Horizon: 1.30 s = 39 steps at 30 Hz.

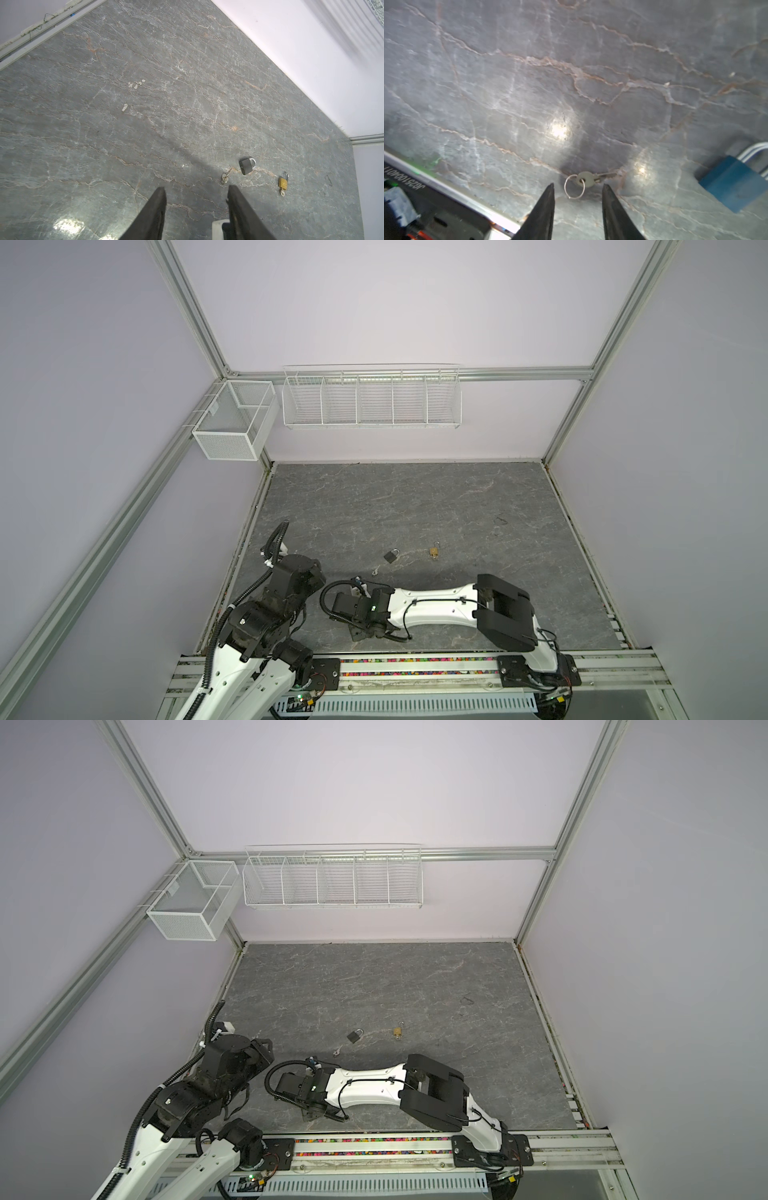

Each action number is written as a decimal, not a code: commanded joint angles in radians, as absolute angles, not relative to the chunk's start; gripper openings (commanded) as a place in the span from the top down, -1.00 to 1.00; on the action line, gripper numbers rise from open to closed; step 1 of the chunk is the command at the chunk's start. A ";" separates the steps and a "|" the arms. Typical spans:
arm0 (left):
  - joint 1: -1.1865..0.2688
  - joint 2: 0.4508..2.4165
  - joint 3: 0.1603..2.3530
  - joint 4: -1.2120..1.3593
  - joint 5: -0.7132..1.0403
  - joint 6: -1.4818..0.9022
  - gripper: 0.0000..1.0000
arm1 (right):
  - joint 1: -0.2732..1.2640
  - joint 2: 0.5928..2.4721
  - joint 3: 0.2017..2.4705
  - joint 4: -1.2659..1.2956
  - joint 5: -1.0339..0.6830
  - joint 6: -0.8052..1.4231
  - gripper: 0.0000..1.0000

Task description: Unlock with the key

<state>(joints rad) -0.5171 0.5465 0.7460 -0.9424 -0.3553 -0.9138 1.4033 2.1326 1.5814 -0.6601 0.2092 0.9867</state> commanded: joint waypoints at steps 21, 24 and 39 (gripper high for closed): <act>-0.511 0.522 0.704 -0.939 -0.345 -0.944 0.03 | 1.392 1.993 1.437 -0.784 0.247 0.937 0.17; -0.511 0.515 0.704 -0.940 -0.349 -0.956 0.03 | 1.395 1.972 1.428 -0.721 0.209 0.889 0.12; -0.511 0.469 0.697 -0.971 -0.339 -0.971 0.03 | 1.377 2.025 1.470 -0.730 0.170 0.761 0.34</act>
